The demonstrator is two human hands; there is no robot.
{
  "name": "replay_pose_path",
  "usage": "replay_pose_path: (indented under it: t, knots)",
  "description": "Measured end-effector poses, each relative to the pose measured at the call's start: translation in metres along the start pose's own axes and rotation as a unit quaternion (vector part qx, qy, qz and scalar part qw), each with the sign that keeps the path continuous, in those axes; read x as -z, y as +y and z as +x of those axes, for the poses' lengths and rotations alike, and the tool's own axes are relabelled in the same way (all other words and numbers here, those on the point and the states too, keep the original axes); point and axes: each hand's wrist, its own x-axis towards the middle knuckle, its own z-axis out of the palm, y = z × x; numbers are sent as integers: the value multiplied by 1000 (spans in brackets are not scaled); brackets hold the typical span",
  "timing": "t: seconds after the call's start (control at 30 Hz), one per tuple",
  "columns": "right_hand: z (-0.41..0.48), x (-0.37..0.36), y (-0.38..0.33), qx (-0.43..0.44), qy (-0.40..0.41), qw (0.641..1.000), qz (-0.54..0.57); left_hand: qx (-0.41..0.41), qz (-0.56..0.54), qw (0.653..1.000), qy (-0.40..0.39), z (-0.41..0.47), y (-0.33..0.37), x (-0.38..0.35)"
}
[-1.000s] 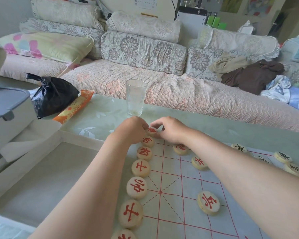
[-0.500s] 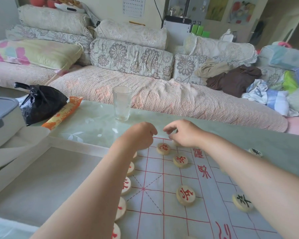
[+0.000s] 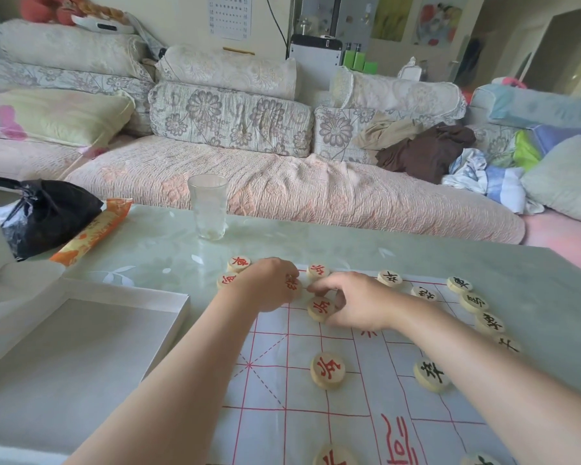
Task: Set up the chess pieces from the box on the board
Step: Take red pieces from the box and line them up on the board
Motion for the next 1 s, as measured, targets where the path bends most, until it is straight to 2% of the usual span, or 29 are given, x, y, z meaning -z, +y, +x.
replay_pose_path:
  t: [0.17,0.27,0.37,0.5,0.6,0.67,0.83,1.0]
  knots:
    - [-3,-6,2,-17,23,1000,12,-8,-26,1000,-15,0,0,2]
    - [-4,-6,9,-26,34,998,47,-37,15,999,22,0,4,5]
    - [-6,-9,13,-28,41,997,55,-32,60,996,60,-1,8,9]
    - [-8,-7,9,-35,37,995,80,-28,31,998,49,0,9,6]
    - [7,2,7,-85,116,983,110,2,10,999,33,2,4,0]
    - [22,6,7,-127,150,978,66,15,5,1000,17,3,2,-3]
    - [50,2,-2,-158,138,978,5,19,-15,999,-31,9,0,1]
    - [69,2,4,-106,83,991,-2,15,-47,998,-41,12,-4,3]
